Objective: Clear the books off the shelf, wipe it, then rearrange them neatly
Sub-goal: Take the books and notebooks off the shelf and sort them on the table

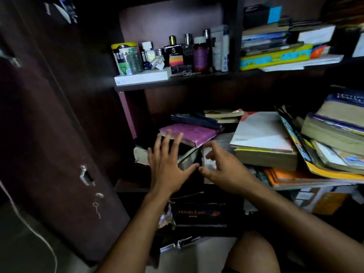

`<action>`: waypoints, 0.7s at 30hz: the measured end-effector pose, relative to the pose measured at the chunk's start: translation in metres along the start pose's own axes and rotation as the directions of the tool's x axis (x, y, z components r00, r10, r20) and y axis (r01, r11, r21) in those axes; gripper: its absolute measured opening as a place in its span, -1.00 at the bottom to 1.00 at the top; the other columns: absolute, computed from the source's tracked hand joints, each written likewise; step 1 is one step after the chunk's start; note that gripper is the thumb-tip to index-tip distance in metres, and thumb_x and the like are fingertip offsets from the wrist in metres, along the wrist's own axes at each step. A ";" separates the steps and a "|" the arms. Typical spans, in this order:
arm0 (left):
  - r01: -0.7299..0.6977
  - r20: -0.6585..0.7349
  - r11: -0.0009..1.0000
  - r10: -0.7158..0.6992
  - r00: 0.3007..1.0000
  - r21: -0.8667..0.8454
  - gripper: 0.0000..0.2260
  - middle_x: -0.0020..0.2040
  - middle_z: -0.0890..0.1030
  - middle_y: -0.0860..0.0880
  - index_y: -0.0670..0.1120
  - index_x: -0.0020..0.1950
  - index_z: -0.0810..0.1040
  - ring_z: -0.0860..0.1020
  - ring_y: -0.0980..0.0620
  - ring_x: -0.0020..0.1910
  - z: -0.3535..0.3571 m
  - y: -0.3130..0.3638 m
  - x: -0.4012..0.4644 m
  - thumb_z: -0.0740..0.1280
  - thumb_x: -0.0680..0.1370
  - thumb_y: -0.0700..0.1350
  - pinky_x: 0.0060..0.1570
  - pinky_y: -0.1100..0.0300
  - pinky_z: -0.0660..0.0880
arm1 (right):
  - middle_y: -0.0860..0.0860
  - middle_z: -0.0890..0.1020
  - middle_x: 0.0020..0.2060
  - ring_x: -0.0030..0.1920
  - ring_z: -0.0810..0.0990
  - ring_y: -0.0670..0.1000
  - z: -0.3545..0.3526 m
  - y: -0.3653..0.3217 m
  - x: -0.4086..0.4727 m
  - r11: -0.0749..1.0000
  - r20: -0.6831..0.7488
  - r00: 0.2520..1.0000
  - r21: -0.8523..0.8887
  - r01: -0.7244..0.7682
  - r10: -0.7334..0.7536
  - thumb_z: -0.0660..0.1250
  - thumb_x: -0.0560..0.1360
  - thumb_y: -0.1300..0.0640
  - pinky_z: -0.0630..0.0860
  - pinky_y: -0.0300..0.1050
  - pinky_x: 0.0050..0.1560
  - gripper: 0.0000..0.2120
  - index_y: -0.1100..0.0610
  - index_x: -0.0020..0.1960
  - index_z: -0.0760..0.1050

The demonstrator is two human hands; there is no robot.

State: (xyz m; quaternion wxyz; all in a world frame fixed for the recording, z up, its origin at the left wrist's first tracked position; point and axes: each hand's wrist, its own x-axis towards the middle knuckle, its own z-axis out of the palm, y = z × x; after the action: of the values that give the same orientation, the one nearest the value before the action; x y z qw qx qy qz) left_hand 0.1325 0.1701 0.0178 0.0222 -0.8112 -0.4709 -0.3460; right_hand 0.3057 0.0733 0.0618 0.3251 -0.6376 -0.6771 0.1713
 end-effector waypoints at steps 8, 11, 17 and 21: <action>0.012 0.121 0.988 -0.031 0.992 0.156 -0.34 0.62 0.18 0.06 0.18 0.58 0.23 0.01 -0.09 0.63 0.020 0.001 0.025 0.41 0.53 0.16 0.47 -0.46 -0.01 | 0.17 0.37 0.45 0.38 0.46 0.18 -0.002 0.012 0.036 0.988 0.022 0.990 -0.077 -0.137 0.139 0.43 0.53 -0.01 0.48 0.09 0.31 -0.25 -0.06 0.53 0.04; 0.009 0.060 0.989 -0.019 0.998 0.149 -0.42 0.55 0.31 0.04 0.15 0.51 0.36 0.10 -0.13 0.60 0.026 -0.002 0.025 0.42 0.52 0.16 0.43 -0.49 0.05 | 0.19 0.28 0.48 0.30 0.52 0.21 -0.006 0.009 0.054 0.971 0.042 0.975 -0.106 -0.213 0.218 0.41 0.54 0.08 0.51 0.07 0.29 -0.22 0.00 0.58 0.00; 0.026 -0.008 0.985 -0.025 1.000 0.168 -0.47 0.46 0.46 0.03 0.16 0.40 0.45 0.31 -0.15 0.52 0.037 -0.005 0.028 0.47 0.46 0.18 0.36 -0.51 0.20 | 0.25 0.31 0.40 0.36 0.41 0.32 -0.024 -0.013 0.112 0.947 -0.023 0.997 -0.313 -0.075 0.071 0.29 0.57 0.23 0.43 0.15 0.34 -0.41 0.16 0.54 0.15; 0.021 -0.023 0.989 -0.018 1.000 0.145 -0.49 0.48 0.43 0.03 0.15 0.43 0.44 0.27 -0.15 0.54 0.039 -0.006 0.028 0.42 0.50 0.18 0.38 -0.51 0.14 | 0.22 0.24 0.48 0.49 0.21 0.33 -0.033 0.002 0.148 0.548 -0.041 0.998 -0.836 -0.005 -0.053 0.23 0.59 0.10 0.25 0.26 0.45 -0.40 0.06 0.57 0.10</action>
State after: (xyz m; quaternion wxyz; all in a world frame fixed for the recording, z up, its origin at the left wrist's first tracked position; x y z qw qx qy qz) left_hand 0.1579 0.2083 0.0026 0.0830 -0.7990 -0.5026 -0.3196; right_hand 0.3328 0.2115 0.1177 0.0061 -0.7111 -0.6755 -0.1948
